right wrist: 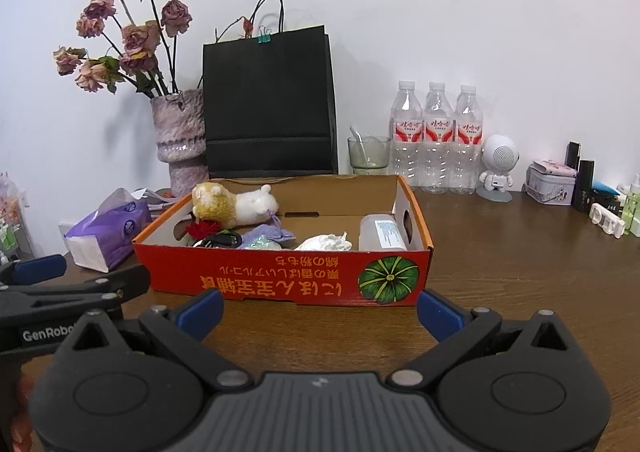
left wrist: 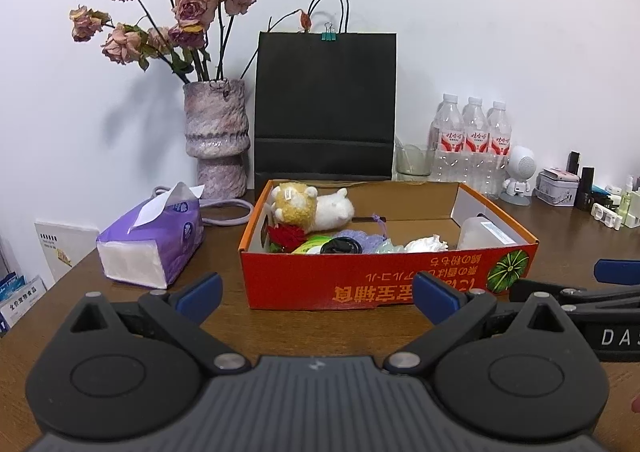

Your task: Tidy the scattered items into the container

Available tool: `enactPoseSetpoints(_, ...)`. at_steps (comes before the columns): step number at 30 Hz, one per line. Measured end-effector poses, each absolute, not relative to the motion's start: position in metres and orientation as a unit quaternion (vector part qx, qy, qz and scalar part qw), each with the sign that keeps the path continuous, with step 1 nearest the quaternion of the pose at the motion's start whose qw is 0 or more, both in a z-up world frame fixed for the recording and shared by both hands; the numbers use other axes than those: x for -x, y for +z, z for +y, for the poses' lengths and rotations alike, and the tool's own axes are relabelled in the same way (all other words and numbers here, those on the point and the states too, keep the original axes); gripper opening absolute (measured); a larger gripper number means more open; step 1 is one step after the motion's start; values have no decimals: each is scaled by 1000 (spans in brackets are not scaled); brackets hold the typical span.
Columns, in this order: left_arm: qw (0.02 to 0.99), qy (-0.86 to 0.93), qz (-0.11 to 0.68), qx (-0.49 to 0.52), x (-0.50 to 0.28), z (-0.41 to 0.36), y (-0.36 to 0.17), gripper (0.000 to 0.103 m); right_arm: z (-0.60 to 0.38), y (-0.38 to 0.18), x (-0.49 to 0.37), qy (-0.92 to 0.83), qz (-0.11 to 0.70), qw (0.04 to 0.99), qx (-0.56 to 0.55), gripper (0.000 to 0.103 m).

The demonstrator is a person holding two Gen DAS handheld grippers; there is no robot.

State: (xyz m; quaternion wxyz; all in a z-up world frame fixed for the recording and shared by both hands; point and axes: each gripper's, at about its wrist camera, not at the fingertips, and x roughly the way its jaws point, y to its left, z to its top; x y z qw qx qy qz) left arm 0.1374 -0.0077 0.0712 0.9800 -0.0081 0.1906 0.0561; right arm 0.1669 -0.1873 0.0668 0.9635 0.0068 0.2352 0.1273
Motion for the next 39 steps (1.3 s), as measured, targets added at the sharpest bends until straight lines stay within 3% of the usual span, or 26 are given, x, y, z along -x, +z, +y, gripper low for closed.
enactPoseSetpoints(39, 980, 33, 192, 30, -139, -2, 45, 103, -191, 45, -171, 136, 238, 961, -32, 103)
